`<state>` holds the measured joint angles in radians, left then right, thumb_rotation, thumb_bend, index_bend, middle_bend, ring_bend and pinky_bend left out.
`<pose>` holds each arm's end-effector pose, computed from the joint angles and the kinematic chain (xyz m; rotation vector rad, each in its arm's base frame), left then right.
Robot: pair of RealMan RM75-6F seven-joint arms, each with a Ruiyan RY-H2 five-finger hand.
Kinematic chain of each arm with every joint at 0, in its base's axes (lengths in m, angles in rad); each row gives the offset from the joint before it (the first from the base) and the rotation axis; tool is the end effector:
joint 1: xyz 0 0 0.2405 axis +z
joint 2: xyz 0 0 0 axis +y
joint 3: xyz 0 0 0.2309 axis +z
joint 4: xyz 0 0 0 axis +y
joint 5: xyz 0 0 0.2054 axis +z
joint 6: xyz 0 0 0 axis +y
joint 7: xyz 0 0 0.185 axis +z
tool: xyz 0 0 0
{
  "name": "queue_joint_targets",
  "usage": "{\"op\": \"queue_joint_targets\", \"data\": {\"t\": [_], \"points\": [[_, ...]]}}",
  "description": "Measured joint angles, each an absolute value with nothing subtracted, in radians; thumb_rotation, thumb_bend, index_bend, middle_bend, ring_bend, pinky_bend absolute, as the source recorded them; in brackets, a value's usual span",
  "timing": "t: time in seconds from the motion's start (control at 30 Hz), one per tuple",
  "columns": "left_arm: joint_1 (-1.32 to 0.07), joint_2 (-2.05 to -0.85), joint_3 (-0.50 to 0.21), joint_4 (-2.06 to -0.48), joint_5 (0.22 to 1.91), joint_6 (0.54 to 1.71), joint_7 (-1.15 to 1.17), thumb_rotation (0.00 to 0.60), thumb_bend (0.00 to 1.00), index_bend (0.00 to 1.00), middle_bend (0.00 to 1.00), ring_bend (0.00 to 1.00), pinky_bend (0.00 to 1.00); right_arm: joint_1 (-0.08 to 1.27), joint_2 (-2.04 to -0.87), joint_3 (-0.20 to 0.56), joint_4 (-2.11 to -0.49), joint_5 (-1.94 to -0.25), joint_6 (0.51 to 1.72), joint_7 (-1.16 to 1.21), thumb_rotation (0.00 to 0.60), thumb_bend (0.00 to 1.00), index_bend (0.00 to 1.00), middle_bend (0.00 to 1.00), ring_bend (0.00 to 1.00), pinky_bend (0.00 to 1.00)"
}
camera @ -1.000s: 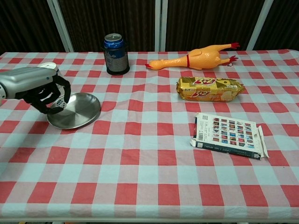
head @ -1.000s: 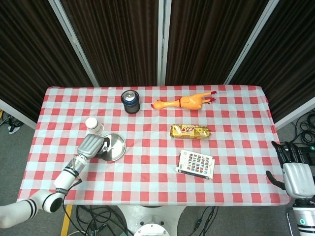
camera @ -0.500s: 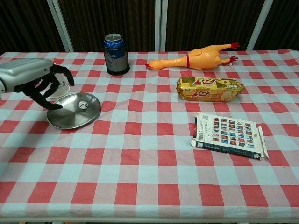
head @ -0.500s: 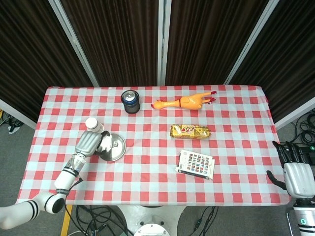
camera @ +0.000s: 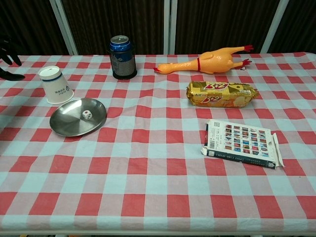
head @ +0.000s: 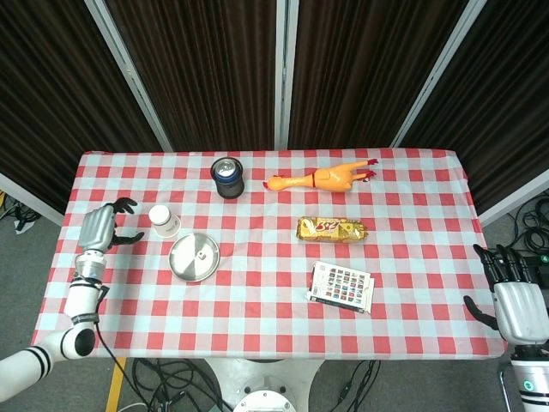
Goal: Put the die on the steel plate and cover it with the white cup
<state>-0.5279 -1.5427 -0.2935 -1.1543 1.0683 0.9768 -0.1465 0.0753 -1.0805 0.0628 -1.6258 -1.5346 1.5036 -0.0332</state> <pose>-0.2689 0.3903 0.0495 -1.2430 -1.2862 -1.0198 -0.2802 -0.2195 0.1651 1.4091 -0.8265 0.8960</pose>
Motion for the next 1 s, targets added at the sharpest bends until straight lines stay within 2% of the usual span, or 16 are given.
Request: {"op": "queue_joint_targets", "data": {"t": [0.13,0.4,0.7,0.87,1.0], "points": [[-0.546,-1.557,-0.327,-1.107,1.032,0.853,-0.286,0.600,0.16,0.23,0.18,0.13,0.25,0.074,-1.080,0.063,-1.630,-1.533,1.504,-0.036,0.600,0.17,0.03,0.16,0.00,0.03],[-0.614,-1.626,-0.368,-0.941,1.051,0.666,-0.538,0.600,0.16,0.23,0.18,0.13,0.24,0.073,-1.083,0.063,-1.635,-1.525,1.501,-0.046,0.600,0.17,0.04,0.16,0.00,0.03],[-0.655,-1.694,-0.356,-0.827,1.101,0.629,-0.594,0.600,0.16,0.29,0.19,0.13,0.24,0.071,-1.083,0.063,-1.640,-1.519,1.500,-0.053,0.600,0.17,0.04,0.16,0.00,0.03],[-0.653,-1.713,-0.347,-0.804,1.129,0.658,-0.618,0.600,0.16,0.41,0.23,0.13,0.24,0.072,-1.086,0.063,-1.642,-1.517,1.495,-0.056,0.600,0.17,0.04,0.16,0.00,0.03],[-0.655,-1.727,-0.344,-0.776,1.135,0.669,-0.627,0.600,0.18,0.50,0.31,0.19,0.24,0.072,-1.085,0.063,-1.644,-1.520,1.498,-0.057,0.600,0.17,0.05,0.16,0.00,0.03]]}}
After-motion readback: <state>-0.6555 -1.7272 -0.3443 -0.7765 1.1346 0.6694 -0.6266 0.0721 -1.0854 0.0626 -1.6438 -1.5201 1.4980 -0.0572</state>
